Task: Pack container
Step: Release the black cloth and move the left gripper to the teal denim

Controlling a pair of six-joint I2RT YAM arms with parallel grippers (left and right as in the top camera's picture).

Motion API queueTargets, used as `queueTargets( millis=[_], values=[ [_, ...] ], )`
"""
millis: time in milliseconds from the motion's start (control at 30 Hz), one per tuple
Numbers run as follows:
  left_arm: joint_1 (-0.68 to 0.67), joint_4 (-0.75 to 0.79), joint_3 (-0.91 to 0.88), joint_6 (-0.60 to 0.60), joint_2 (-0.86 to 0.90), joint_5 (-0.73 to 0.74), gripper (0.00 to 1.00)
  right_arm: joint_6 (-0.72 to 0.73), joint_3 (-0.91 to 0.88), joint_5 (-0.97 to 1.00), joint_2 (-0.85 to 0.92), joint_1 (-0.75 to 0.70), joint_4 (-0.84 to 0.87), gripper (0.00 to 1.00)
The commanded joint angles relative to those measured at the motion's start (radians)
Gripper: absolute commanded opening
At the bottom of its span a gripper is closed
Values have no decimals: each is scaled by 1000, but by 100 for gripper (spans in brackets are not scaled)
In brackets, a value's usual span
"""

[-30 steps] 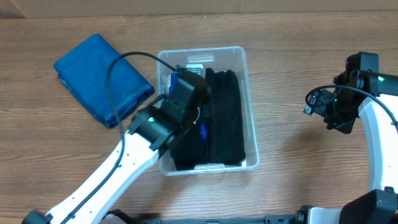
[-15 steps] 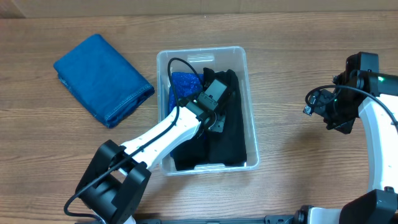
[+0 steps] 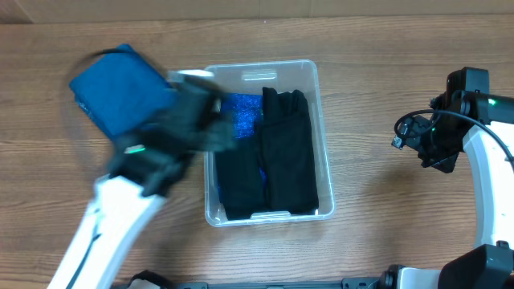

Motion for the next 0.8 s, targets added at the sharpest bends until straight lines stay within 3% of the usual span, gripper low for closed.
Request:
queueTargets(
  millis=[0, 67, 200, 333, 467, 533, 667, 767],
  values=[
    [292, -11, 2, -33, -77, 59, 100, -4, 1, -2, -2, -2, 2, 81],
    [583, 10, -66, -12, -58, 249, 100, -4, 1, -2, -2, -2, 2, 80],
    [886, 160, -238, 51, 0, 573, 100, -4, 1, -2, -2, -2, 2, 80],
    [1154, 317, -381, 72, 117, 734, 100, -4, 1, -2, -2, -2, 2, 80],
    [1238, 464, -389, 256, 293, 958, 100, -5, 1, -2, -2, -2, 4, 80],
    [1230, 513, -389, 264, 378, 978, 100, -5, 0, -2, -2, -2, 7, 81],
    [1179, 624, -389, 431, 562, 1114, 100, -8, 0, -2, -2, -2, 6, 81],
    [1164, 680, -389, 472, 598, 1144, 100, -8, 0, -2, -2, -2, 7, 81]
  ],
)
